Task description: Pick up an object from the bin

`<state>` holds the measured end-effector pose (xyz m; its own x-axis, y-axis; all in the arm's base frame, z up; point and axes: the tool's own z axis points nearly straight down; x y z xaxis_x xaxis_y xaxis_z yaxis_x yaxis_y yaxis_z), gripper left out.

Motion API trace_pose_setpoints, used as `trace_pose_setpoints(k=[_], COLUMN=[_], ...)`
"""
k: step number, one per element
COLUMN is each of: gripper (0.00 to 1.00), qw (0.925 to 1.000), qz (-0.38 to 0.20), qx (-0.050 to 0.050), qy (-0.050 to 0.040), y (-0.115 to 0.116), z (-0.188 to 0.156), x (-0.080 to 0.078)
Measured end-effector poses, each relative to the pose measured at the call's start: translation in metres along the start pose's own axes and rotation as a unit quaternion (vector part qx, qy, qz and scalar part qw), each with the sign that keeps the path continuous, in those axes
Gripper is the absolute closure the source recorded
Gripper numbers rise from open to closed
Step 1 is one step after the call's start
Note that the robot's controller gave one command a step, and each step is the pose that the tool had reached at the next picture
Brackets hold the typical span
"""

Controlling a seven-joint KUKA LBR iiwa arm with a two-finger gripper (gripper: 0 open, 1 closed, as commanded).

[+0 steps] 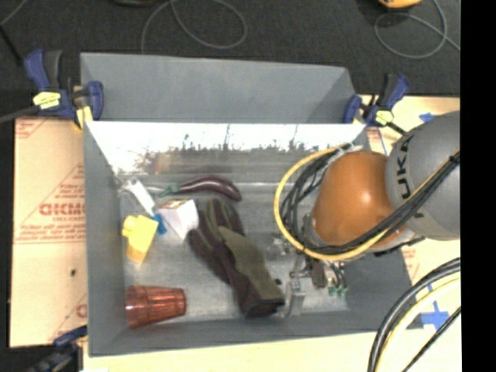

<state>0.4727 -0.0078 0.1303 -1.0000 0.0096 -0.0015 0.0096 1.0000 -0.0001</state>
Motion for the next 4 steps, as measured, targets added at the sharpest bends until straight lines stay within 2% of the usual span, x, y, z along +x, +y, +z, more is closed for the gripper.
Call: trace_pose_setpoints(k=[1, 2, 3, 4], gripper=[1.0, 1.0, 1.0, 1.0], qw=[0.9921, 0.9921, 0.9926, 0.9927], qz=[0.126, 0.126, 0.121, 0.12], qx=[0.0, 0.0, 0.0, 0.001], qy=[0.0037, 0.0037, 0.0027, 0.0026], y=[0.003, 0.003, 0.003, 0.002], z=[0.06, 0.06, -0.14, -0.141], x=[0.001, 0.001, -0.006, -0.006])
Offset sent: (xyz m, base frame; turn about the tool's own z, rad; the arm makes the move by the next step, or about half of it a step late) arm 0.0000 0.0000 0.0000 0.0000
